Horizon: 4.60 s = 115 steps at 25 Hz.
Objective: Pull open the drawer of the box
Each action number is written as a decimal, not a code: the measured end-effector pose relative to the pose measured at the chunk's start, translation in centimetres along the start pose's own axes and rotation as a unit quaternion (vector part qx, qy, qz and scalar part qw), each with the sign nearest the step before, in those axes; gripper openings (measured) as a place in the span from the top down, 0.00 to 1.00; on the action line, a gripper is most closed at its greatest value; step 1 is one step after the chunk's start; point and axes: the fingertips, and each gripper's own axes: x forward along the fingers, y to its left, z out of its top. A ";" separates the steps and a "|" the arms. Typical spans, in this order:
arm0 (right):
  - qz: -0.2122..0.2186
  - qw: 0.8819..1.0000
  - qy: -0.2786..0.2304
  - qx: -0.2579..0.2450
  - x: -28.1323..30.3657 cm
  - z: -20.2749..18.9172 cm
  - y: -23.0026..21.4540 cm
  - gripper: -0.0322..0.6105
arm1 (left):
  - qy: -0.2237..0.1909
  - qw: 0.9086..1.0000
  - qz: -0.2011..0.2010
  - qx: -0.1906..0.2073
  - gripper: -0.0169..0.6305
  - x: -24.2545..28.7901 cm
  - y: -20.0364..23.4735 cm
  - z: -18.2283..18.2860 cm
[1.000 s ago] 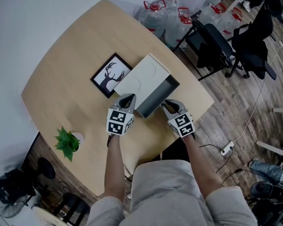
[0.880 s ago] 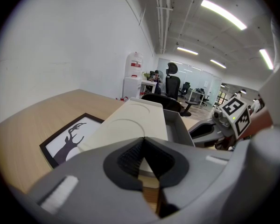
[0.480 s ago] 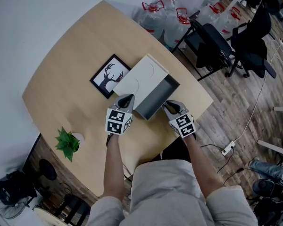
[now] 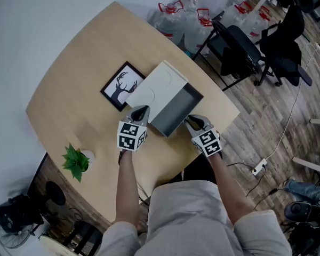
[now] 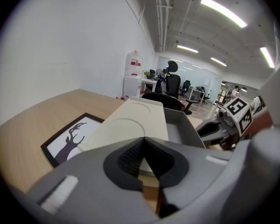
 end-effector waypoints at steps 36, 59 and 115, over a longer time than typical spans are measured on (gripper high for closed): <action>-0.053 0.997 -0.043 0.037 -5.6 0.9 -0.8 0.84 | 0.023 0.999 -0.023 0.002 0.89 -1.0 -4.0 -0.4; -0.073 0.989 -0.080 0.103 -7.7 3.6 1.6 0.84 | -0.046 0.996 0.034 -0.064 0.89 -7.1 -9.7 -0.6; -0.058 0.988 -0.060 0.129 -7.9 1.9 2.0 0.95 | -0.021 0.998 0.009 -0.065 0.89 -5.0 -10.6 -2.7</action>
